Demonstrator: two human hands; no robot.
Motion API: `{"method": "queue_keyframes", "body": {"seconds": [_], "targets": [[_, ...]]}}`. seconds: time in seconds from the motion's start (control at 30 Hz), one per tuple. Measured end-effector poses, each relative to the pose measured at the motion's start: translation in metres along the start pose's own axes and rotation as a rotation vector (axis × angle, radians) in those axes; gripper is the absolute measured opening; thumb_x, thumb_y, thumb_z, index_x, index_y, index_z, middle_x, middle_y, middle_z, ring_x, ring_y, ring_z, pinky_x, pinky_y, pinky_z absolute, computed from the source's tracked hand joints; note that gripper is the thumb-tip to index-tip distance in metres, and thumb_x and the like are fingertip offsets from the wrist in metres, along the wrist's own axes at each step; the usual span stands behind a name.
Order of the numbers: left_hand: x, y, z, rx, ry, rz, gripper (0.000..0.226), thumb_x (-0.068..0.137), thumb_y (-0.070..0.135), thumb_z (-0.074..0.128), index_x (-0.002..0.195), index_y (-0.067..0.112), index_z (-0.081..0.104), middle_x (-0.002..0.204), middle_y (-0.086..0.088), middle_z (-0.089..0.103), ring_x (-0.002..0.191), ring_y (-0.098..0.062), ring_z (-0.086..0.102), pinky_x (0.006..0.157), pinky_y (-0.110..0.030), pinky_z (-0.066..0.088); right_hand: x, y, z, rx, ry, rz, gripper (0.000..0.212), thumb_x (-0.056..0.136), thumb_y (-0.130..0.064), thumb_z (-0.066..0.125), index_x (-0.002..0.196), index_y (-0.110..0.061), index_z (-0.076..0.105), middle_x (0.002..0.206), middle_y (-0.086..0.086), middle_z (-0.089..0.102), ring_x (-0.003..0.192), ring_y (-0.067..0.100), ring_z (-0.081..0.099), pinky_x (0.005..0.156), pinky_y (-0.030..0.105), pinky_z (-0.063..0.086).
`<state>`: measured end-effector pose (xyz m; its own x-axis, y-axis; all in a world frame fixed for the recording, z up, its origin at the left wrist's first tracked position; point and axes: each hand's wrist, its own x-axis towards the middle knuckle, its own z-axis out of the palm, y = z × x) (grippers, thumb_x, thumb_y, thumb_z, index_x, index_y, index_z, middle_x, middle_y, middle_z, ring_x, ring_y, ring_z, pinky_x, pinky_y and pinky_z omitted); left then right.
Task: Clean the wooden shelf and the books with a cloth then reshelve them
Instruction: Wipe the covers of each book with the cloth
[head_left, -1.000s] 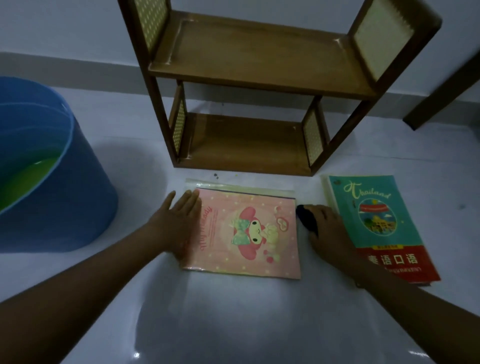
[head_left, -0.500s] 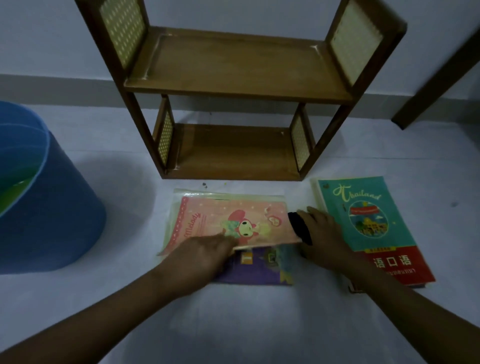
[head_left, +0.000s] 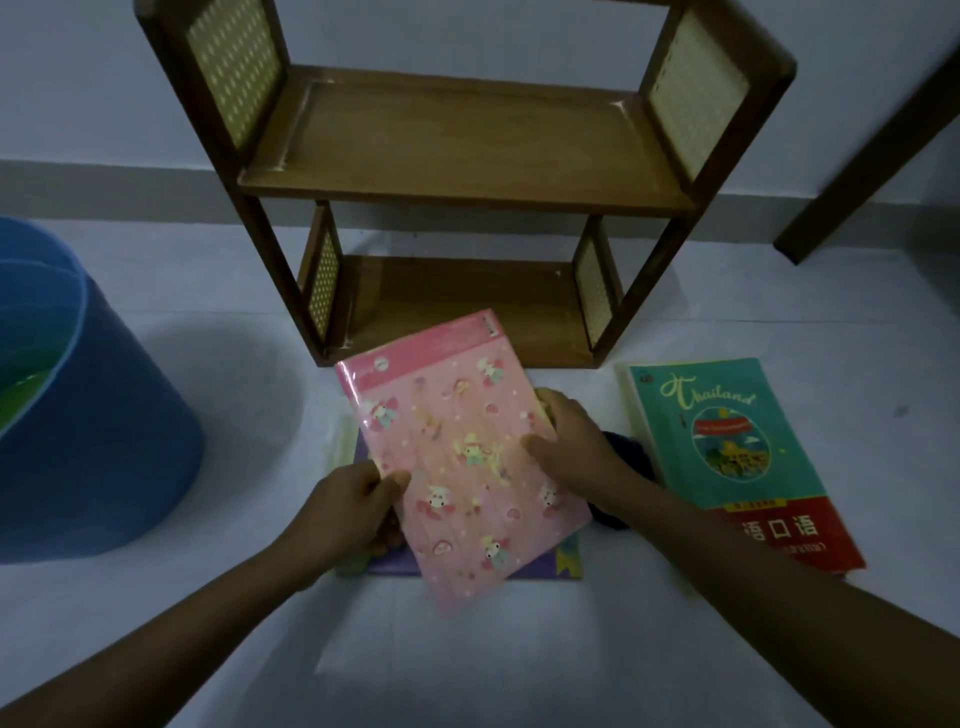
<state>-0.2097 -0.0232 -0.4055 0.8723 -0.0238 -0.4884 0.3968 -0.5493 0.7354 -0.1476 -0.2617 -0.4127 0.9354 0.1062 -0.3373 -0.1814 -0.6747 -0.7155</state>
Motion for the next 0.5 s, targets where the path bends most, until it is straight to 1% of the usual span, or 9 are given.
{"method": "queue_keyframes", "body": {"seconds": [0.07,0.17,0.23,0.27,0.3,0.33,0.37,0.43,0.5], "targets": [[0.007,-0.014,0.004,0.01,-0.04,-0.099,0.043,0.099,0.039,0.044,0.084,0.008,0.068,0.067,-0.009,0.074,0.058,-0.023,0.071,0.058,-0.027,0.058,0.006,0.009,0.011,-0.112,-0.042,-0.026,0.042,0.087,-0.015,0.052,0.129,-0.012,0.049,0.121,0.011,0.054,0.111,0.027,0.053,0.09,0.034,0.045],[0.021,-0.039,-0.002,0.421,-0.055,-0.081,0.047,0.093,0.054,0.046,0.086,0.014,0.068,0.074,-0.004,0.074,0.064,-0.02,0.07,0.065,-0.029,0.057,0.009,0.027,0.011,-0.343,0.081,-0.103,0.042,0.088,-0.014,0.048,0.129,-0.009,0.051,0.129,0.014,0.051,0.119,0.031,0.048,0.098,0.038,0.041],[0.03,-0.052,-0.015,0.709,0.141,0.088,0.05,0.08,0.069,0.053,0.088,0.021,0.059,0.084,0.0,0.069,0.073,-0.016,0.064,0.067,-0.032,0.055,0.003,0.051,0.002,-0.631,0.217,-0.122,0.052,0.091,-0.021,0.053,0.14,-0.012,0.042,0.145,0.017,0.039,0.131,0.036,0.037,0.107,0.045,0.033],[0.036,-0.057,-0.02,0.78,0.234,0.212,0.061,0.071,0.076,0.055,0.097,0.022,0.057,0.095,-0.002,0.067,0.082,-0.016,0.061,0.072,-0.034,0.055,-0.001,0.067,-0.001,-0.71,0.238,-0.097,0.057,0.091,-0.028,0.055,0.143,-0.014,0.038,0.149,0.019,0.034,0.134,0.039,0.034,0.108,0.048,0.031],[0.042,-0.061,-0.024,0.82,0.25,0.306,0.08,0.064,0.082,0.055,0.114,0.02,0.055,0.114,-0.007,0.063,0.099,-0.021,0.059,0.083,-0.037,0.053,-0.008,0.08,-0.003,-0.736,0.23,-0.072,0.061,0.091,-0.033,0.057,0.145,-0.016,0.035,0.149,0.022,0.032,0.134,0.042,0.033,0.108,0.051,0.031],[0.049,-0.066,-0.027,0.827,0.202,0.359,0.104,0.059,0.086,0.054,0.135,0.015,0.043,0.138,-0.012,0.05,0.122,-0.029,0.049,0.099,-0.045,0.046,-0.012,0.095,-0.002,-0.714,0.199,-0.053,0.065,0.09,-0.034,0.06,0.146,-0.018,0.032,0.147,0.026,0.034,0.132,0.046,0.035,0.106,0.053,0.033],[0.055,-0.07,-0.028,0.822,0.126,0.385,0.123,0.058,0.089,0.052,0.149,0.012,0.021,0.156,-0.014,0.025,0.141,-0.033,0.027,0.11,-0.053,0.031,-0.014,0.108,-0.001,-0.69,0.169,-0.08,0.067,0.088,-0.029,0.062,0.147,-0.019,0.031,0.142,0.03,0.038,0.127,0.05,0.039,0.103,0.055,0.036],[0.062,-0.08,-0.024,0.806,-0.033,0.37,0.134,0.06,0.089,0.05,0.151,0.015,-0.015,0.158,-0.007,-0.02,0.146,-0.026,-0.013,0.117,-0.06,0.007,-0.007,0.123,-0.004,-0.574,0.159,-0.153,0.069,0.084,-0.016,0.06,0.146,-0.016,0.032,0.13,0.033,0.047,0.115,0.053,0.048,0.096,0.056,0.042],[0.065,-0.088,-0.019,0.795,-0.079,0.362,0.133,0.063,0.087,0.051,0.146,0.017,-0.026,0.152,-0.003,-0.032,0.141,-0.022,-0.024,0.117,-0.059,0.0,0.003,0.109,-0.014,-0.368,0.237,-0.113,0.066,0.081,-0.013,0.053,0.145,-0.005,0.034,0.128,0.031,0.05,0.116,0.047,0.05,0.098,0.049,0.039]]}}
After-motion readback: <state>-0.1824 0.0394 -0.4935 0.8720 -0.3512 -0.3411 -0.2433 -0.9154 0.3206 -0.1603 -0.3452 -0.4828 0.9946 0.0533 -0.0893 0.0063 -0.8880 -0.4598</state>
